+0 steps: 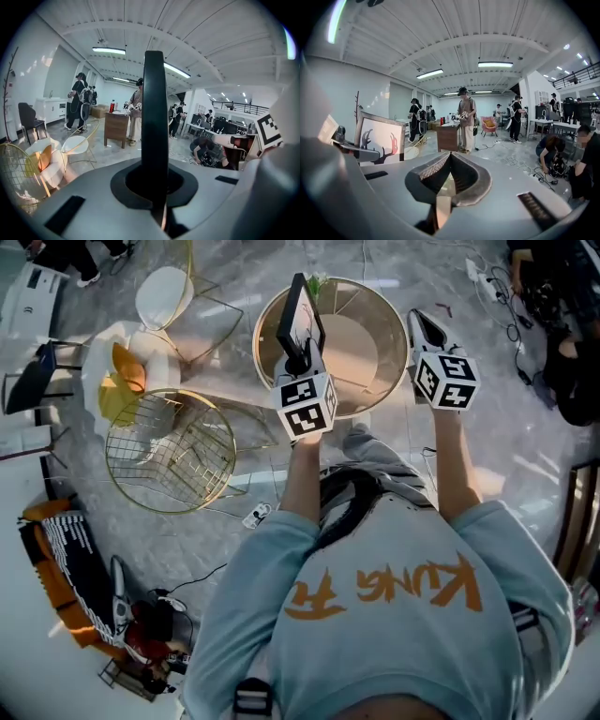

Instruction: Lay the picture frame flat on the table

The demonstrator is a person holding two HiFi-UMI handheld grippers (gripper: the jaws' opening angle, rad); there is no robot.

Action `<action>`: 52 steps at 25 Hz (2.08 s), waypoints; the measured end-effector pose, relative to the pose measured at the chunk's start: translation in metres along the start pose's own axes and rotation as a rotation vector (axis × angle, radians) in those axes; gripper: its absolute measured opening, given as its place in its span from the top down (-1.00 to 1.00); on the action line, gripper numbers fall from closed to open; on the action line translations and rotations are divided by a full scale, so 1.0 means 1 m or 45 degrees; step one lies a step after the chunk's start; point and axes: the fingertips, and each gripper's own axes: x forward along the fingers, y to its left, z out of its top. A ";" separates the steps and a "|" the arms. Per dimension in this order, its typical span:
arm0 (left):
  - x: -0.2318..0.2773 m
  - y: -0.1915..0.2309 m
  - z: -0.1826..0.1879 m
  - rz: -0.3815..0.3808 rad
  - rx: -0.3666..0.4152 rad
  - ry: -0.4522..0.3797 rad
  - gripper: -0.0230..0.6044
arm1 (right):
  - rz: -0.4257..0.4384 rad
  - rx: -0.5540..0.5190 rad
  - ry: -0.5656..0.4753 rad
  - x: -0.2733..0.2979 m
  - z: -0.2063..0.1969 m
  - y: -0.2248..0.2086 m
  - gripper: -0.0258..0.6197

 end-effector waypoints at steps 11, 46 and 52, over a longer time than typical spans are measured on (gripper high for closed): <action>0.082 -0.063 0.032 -0.005 0.095 0.042 0.84 | -0.028 0.122 -0.042 0.049 0.005 -0.114 0.92; 0.150 -0.041 -0.091 -0.029 0.029 0.544 0.84 | 0.169 0.187 0.237 0.146 -0.113 -0.078 0.92; 0.171 -0.027 -0.126 -0.043 -0.031 0.612 0.84 | 0.199 0.158 0.306 0.156 -0.143 -0.074 0.92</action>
